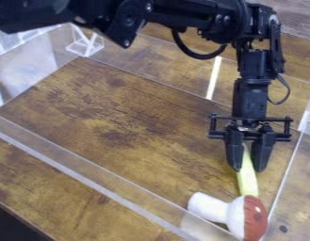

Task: Move the green spoon to the left

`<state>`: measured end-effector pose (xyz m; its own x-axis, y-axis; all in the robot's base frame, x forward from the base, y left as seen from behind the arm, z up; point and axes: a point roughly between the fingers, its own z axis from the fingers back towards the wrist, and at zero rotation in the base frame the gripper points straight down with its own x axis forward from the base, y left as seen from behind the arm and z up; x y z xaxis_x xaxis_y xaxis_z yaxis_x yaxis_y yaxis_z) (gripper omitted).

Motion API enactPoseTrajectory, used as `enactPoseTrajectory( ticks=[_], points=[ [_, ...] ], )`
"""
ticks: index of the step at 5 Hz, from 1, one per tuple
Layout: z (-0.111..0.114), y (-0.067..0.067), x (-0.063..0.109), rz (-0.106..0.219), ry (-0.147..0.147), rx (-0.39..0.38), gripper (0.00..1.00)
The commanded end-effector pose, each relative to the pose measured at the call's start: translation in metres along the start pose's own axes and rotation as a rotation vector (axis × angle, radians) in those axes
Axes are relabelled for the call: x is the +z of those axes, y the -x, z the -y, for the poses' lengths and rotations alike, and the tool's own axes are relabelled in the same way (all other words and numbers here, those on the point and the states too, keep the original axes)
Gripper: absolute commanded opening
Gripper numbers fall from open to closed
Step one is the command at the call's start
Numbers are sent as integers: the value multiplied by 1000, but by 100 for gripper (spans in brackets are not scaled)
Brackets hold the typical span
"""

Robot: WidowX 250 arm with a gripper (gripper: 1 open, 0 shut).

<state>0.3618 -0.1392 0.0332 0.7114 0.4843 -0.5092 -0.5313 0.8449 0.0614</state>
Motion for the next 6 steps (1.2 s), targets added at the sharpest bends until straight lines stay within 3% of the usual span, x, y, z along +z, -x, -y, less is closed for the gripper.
enactPoseTrajectory(
  ticks=[1, 3, 5, 6],
  points=[
    [1, -1, 28, 37, 28, -58, 0],
    [-10, -11, 34, -2, 20, -95, 0],
    [-22, -10, 40, -65, -18, -175, 0],
    [-28, -11, 48, -78, -13, -189, 0]
  ],
)
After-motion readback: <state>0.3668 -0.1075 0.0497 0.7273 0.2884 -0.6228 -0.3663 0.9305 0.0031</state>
